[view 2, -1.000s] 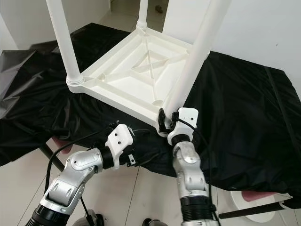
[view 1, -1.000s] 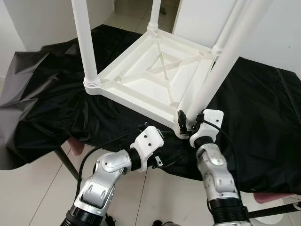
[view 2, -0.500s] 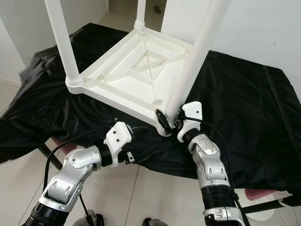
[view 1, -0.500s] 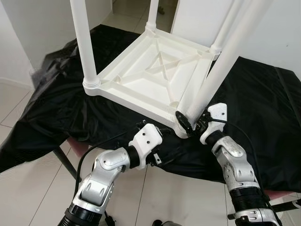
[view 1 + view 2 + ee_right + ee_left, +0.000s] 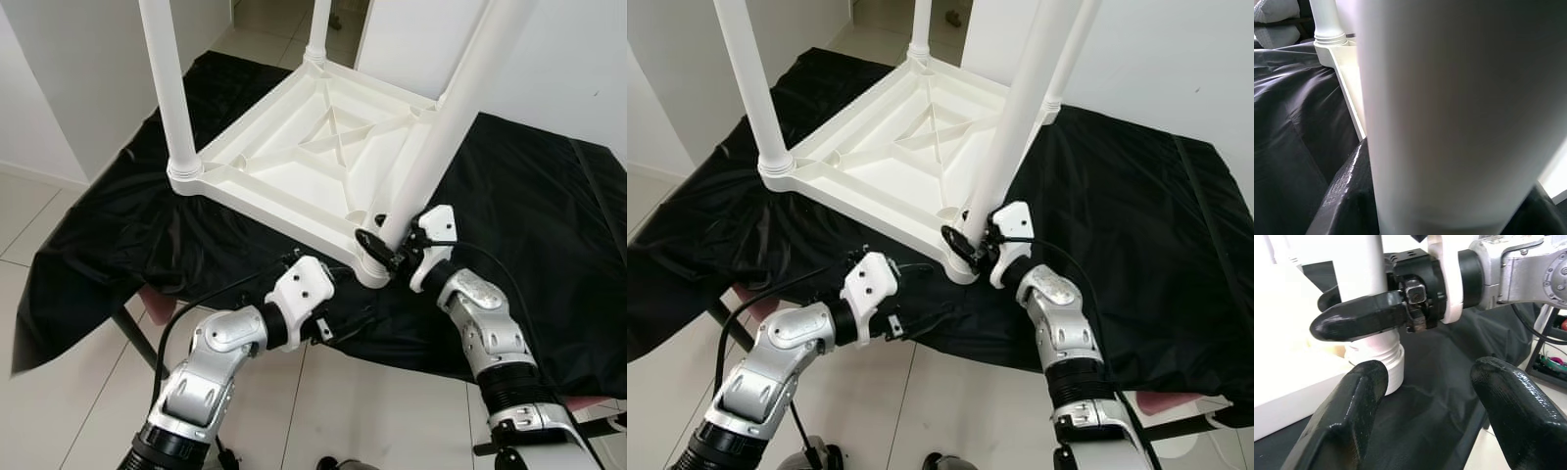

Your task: Building children table

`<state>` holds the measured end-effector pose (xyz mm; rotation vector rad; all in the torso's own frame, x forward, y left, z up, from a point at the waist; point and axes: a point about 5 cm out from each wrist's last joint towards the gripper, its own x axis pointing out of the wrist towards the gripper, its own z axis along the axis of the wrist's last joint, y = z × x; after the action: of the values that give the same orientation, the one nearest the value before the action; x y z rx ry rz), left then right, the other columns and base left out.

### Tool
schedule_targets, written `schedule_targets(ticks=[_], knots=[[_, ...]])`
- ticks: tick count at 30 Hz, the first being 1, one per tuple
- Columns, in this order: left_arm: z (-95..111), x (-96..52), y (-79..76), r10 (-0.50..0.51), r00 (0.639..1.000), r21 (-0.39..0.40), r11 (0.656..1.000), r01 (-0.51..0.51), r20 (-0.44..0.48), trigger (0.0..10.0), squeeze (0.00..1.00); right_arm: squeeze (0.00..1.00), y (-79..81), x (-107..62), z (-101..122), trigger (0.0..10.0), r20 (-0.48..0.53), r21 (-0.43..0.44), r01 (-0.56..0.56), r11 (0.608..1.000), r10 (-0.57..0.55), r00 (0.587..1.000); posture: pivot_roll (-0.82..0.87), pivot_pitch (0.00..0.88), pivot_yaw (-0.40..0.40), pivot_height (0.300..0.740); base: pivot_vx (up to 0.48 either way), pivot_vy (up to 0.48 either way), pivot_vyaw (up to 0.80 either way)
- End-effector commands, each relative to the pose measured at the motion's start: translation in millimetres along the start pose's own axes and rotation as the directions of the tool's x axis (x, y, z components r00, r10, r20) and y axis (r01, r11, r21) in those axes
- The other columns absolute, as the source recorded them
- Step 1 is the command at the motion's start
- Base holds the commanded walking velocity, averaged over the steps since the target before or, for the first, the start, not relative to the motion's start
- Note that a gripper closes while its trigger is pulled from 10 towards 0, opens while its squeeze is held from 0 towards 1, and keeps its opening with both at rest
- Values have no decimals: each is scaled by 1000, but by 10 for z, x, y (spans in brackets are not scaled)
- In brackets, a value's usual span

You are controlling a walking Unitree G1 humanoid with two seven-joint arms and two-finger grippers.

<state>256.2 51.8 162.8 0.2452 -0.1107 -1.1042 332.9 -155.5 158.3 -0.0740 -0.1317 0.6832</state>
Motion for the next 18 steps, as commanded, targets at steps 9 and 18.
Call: schedule_targets(ticks=[9,18], knots=[[9,0,7,74,997,-1,997,-74,-4,10000,0,0,3,-77,-147,0,-49,81,110,991,-107,993,121,130,-92,740,0,0,0],[5,5,-12,60,998,-7,998,-60,-5,10000,0,0,207,-70,-168,0,-68,82,443,893,-439,896,114,136,-83,740,0,0,0]])
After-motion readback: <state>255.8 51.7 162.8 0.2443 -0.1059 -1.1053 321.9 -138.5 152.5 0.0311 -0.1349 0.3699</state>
